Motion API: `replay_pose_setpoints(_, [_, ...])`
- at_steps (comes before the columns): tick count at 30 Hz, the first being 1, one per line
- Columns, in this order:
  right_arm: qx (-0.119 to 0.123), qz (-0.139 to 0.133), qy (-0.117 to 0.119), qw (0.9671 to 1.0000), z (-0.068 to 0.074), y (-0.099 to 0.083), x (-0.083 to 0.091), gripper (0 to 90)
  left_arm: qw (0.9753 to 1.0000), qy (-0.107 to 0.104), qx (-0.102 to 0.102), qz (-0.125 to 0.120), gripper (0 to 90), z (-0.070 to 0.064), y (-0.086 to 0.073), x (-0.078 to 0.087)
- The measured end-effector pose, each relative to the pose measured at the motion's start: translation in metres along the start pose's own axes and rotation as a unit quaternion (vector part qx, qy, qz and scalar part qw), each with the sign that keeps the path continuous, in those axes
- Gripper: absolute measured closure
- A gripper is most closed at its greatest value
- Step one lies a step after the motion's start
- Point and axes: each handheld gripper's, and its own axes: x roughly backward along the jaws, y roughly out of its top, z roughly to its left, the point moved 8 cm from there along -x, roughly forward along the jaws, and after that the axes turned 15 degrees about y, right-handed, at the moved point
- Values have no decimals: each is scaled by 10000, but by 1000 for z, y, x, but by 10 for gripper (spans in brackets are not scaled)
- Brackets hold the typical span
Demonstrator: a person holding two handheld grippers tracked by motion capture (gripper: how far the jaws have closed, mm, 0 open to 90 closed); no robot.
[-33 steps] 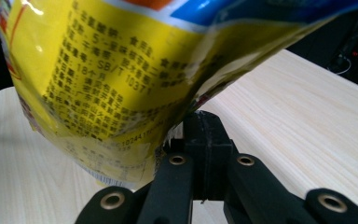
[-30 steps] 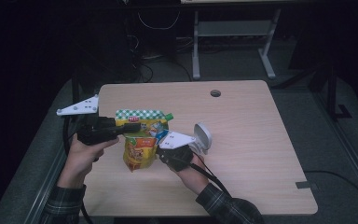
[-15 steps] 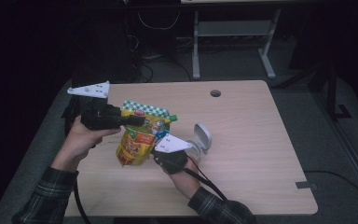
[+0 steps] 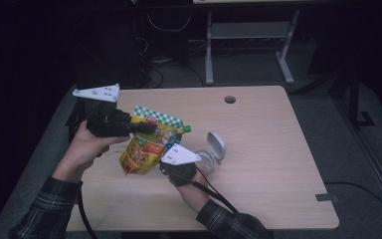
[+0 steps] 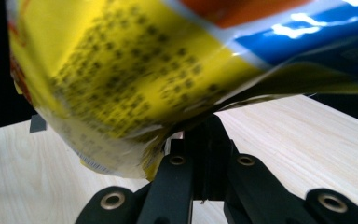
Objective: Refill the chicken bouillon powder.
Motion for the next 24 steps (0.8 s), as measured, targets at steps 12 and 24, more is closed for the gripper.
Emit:
replay_pose_setpoints(12, [-108, -71, -211, 9997, -4, 1, -4, 899, 10000, -29, 50, -27, 900, -4, -1, 0])
replay_pose_setpoints(24, [-4, -103, 21, 9999, 5, -2, -12, 899, 9999, -4, 66, 86, 900, -1, -1, -10])
